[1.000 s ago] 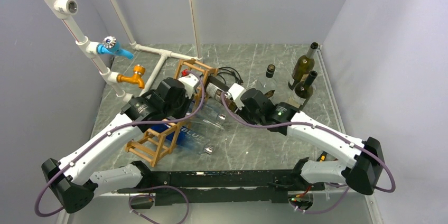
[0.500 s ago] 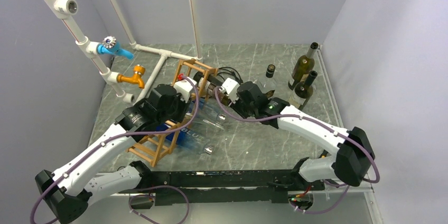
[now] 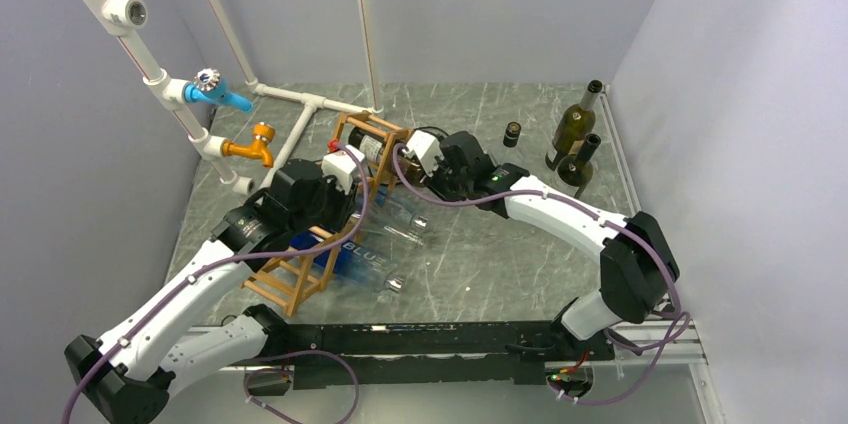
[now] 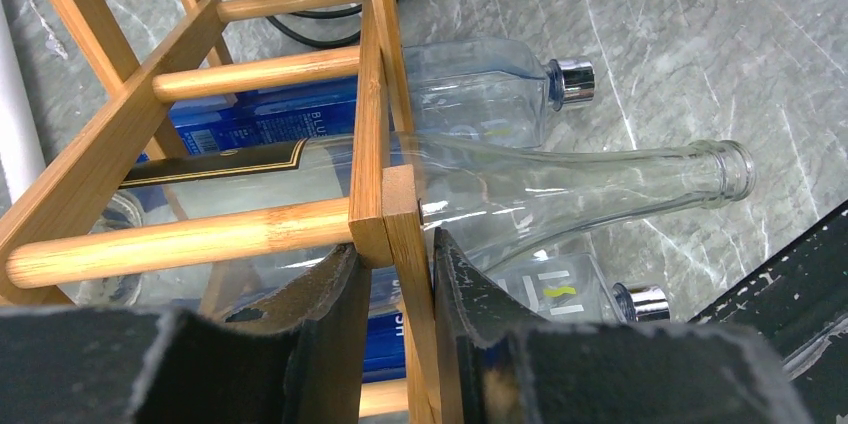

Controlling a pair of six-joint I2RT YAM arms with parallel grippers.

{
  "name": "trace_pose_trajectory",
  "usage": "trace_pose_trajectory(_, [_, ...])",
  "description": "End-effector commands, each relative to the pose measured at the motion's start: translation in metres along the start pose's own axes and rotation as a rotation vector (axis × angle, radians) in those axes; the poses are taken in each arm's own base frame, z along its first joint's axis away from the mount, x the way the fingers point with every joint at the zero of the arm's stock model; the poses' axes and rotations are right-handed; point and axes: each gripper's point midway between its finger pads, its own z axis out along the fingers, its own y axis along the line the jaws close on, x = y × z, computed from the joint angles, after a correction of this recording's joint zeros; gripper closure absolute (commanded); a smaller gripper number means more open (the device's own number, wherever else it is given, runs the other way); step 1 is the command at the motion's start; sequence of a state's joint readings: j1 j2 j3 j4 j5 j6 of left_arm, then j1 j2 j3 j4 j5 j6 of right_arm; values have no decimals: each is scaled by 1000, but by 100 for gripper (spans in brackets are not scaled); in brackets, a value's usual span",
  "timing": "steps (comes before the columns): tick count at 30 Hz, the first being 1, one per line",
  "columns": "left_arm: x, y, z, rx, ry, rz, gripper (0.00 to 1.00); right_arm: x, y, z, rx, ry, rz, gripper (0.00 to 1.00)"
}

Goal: Put the wine bottle on the wine rack

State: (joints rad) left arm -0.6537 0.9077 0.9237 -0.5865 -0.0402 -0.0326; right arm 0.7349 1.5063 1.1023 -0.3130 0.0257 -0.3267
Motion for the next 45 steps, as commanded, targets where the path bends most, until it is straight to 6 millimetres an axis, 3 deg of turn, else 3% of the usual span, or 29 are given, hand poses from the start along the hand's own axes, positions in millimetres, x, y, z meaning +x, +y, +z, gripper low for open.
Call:
trace_pose_trajectory(1, [-7, -5, 0, 56, -38, 58, 100, -89, -30, -13, 51, -308, 9, 100])
trace_pose_trajectory(10, [-7, -12, 0, 100, -44, 63, 100, -115, -32, 2, 15, -324, 54, 100])
trace_pose_trajectory(14, [-8, -14, -1, 111, -54, 65, 100, -117, -36, 10, 28, -306, 87, 100])
trace_pose_trajectory(19, [-7, -14, 2, 112, -44, 65, 100, -118, -38, 11, 45, -320, 102, 90])
trace_pose_trajectory(21, [-5, -15, 3, 113, -32, 61, 100, -119, -41, 11, 67, -336, 114, 77])
trace_pose_trajectory(24, [-7, -19, 0, 138, -37, 42, 100, -121, -43, 15, 78, -339, 138, 69])
trace_pose_trajectory(26, [-9, -23, -3, 158, -51, 43, 100, -120, -43, 18, 78, -325, 163, 52])
trace_pose_trajectory(31, [-11, -16, -6, 123, -68, 50, 100, -112, -44, 15, 101, -302, 200, 32])
trace_pose_trajectory(38, [-7, -12, -2, 105, -29, 35, 100, -97, -30, -8, 96, -275, 189, 21])
trace_pose_trajectory(45, [-9, -10, -3, 104, -38, 17, 100, -93, -21, -37, 97, -274, 213, 18])
